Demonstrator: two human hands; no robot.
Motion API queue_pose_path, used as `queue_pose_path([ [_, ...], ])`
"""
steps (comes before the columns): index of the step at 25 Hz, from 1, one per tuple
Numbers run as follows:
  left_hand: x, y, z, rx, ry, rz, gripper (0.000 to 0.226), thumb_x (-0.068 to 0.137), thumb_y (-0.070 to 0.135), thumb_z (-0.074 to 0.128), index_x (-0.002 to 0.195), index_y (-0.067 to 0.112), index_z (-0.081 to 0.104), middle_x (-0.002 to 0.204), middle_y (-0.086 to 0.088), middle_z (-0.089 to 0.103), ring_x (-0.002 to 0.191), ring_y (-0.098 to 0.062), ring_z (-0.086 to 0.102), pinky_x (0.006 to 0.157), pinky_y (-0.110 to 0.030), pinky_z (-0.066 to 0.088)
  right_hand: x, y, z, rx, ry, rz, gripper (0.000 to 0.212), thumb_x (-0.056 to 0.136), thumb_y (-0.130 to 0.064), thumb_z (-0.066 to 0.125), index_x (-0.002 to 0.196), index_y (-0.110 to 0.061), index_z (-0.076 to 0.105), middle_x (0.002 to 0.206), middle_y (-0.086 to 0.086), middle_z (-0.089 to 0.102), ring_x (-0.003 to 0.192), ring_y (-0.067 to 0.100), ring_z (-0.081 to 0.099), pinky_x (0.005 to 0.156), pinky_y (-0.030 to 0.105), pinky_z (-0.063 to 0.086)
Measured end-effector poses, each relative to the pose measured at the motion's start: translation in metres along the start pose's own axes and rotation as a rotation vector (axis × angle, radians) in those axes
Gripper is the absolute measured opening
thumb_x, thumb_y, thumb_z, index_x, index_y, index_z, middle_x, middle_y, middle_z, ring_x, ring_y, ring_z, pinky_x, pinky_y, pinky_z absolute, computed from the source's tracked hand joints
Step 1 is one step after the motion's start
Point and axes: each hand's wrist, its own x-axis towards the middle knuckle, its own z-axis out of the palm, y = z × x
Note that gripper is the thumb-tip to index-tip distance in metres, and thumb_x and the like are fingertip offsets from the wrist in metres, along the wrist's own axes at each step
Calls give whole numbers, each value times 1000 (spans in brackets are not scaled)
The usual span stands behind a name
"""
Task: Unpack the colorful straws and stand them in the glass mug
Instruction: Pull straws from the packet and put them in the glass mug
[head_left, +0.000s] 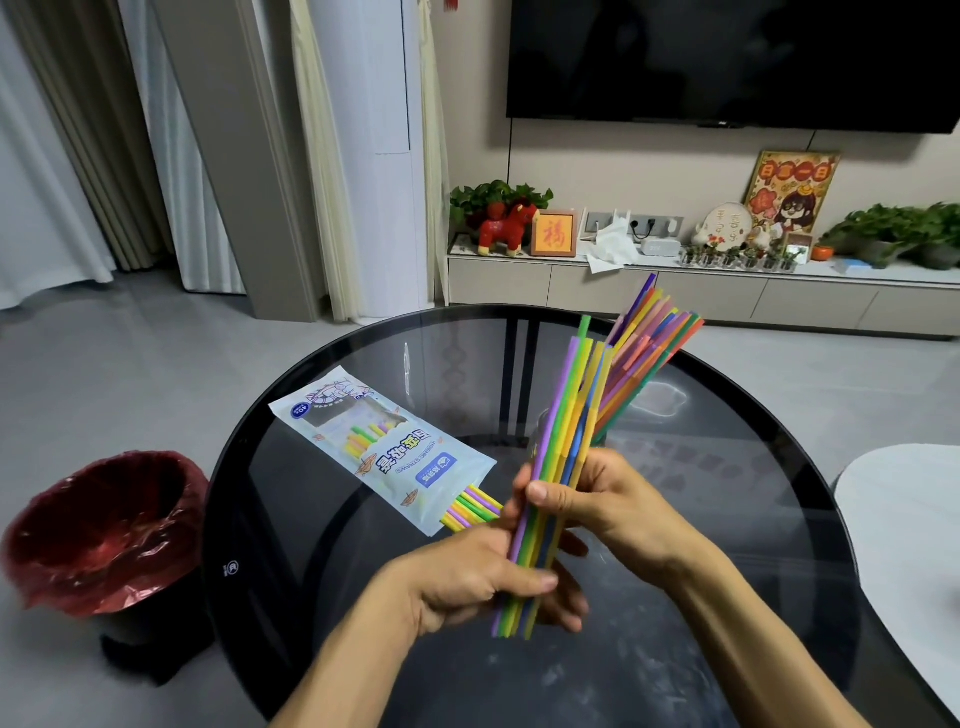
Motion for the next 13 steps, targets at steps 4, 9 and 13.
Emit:
queue_pose_path([
  [4, 6, 10, -8, 16, 590, 177, 26, 86, 2, 65, 111, 11, 63, 101, -13, 71, 87, -18, 68, 73, -24, 56, 8, 1, -18, 148, 432, -64, 20, 81, -18, 64, 97, -8, 69, 85, 11, 77, 82, 27, 74, 75, 43, 60],
  [9, 4, 16, -18, 51, 915, 240, 19, 92, -2, 52, 94, 10, 66, 94, -11, 72, 81, -17, 67, 71, -24, 53, 30, -32, -69, 328, 823, -325, 11, 99, -10, 51, 98, -9, 62, 82, 4, 75, 82, 19, 73, 77, 37, 61],
  [13, 7, 15, -14, 106, 874, 221, 20, 93, -2, 48, 95, 9, 65, 90, -7, 71, 80, -16, 66, 70, -23, 52, 65, -32, -77, 384, 944, -391, 15, 103, -9, 44, 93, -11, 55, 79, 6, 69, 80, 23, 68, 88, 44, 58],
])
